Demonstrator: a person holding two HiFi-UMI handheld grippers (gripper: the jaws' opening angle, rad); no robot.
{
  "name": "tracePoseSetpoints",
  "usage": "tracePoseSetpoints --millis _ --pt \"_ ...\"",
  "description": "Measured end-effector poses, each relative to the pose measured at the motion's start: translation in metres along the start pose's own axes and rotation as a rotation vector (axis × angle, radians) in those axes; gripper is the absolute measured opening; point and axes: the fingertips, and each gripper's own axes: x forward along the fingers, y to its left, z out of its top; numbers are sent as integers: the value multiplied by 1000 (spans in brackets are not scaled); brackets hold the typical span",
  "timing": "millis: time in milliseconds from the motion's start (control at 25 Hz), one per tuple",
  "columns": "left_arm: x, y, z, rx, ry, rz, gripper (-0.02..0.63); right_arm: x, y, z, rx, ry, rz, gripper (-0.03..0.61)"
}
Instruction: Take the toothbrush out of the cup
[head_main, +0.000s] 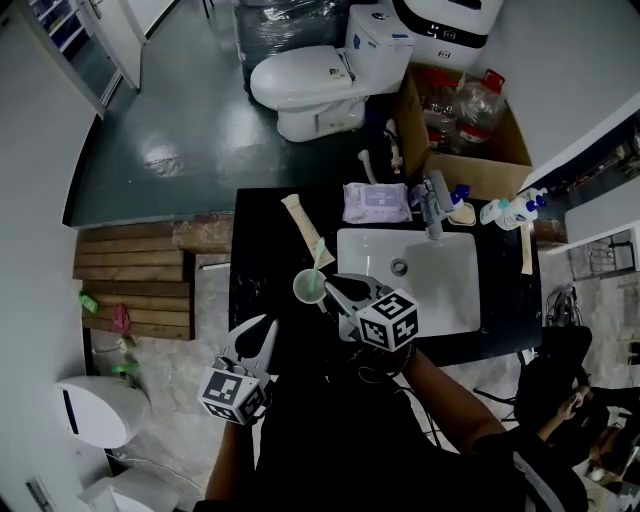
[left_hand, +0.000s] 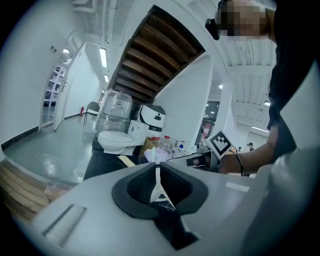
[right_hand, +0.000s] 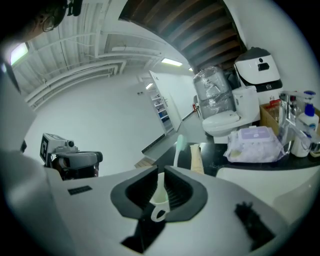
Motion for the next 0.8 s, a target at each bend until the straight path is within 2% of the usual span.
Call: tracePoseSetpoints --millis 120,560,800 --pt "2 4 -2 1 12 -10 40 13 -6 -3 20 4 7 54" --pt "5 20 -5 -19 29 -21 71 43 -24 -17 37 72 -13 69" --pt "10 22 -3 -17 33 -30 72 56 -27 -19 52 74 23 75"
